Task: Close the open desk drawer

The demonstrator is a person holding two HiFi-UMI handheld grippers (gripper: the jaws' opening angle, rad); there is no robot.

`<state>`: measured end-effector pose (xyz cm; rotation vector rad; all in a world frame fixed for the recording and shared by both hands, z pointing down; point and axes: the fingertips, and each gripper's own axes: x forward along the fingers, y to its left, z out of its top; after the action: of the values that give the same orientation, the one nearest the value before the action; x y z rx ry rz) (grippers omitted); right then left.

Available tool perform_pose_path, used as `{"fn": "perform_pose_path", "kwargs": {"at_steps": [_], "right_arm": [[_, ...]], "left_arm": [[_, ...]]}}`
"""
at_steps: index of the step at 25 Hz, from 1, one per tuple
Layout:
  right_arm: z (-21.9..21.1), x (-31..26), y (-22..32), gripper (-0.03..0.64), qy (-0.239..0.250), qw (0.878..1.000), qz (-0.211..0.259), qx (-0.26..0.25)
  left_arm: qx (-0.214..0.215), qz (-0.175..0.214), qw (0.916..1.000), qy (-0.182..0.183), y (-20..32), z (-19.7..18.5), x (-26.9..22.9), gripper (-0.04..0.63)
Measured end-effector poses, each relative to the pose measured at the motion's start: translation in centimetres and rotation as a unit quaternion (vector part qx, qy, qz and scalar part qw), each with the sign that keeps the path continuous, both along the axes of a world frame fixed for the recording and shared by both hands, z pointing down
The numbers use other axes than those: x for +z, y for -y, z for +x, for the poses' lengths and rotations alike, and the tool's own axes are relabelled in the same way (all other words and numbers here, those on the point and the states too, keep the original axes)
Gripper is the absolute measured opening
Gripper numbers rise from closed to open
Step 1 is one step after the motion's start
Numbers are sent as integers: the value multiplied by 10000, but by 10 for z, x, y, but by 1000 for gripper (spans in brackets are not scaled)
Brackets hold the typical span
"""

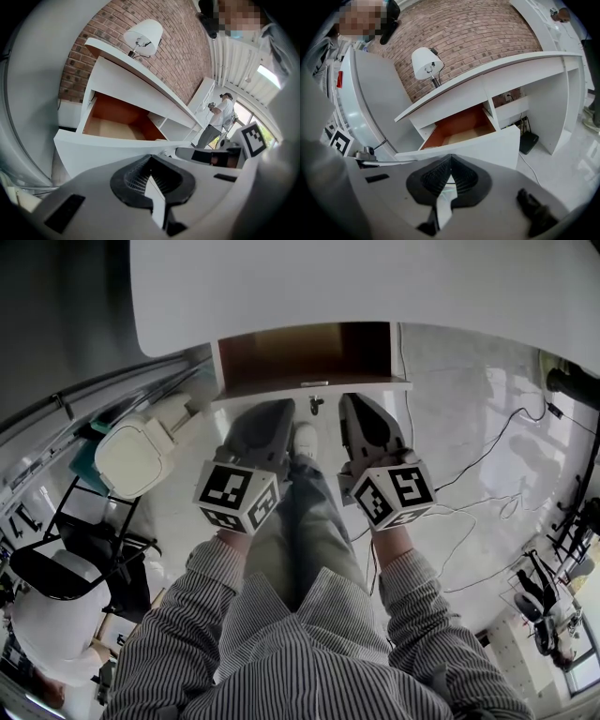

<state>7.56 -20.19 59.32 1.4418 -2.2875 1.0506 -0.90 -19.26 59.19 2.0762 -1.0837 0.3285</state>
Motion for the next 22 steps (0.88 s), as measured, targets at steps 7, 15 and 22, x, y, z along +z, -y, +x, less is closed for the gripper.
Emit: {"fn": "perform_pose_path", "kwargs": {"at_steps": [7, 15, 22], "right_arm": [[-1, -1, 0, 15, -113, 9996, -65, 260], [-1, -3, 11, 15, -198, 9989, -175, 390], [0, -4, 38, 15, -173, 9983, -163, 536]], "left_arm": [[95, 3, 9999, -82, 0, -3, -2, 12], [76, -57, 9999, -53, 9, -14, -2, 11], [-3, 71, 10000, -14, 35, -17, -6, 11]]}}
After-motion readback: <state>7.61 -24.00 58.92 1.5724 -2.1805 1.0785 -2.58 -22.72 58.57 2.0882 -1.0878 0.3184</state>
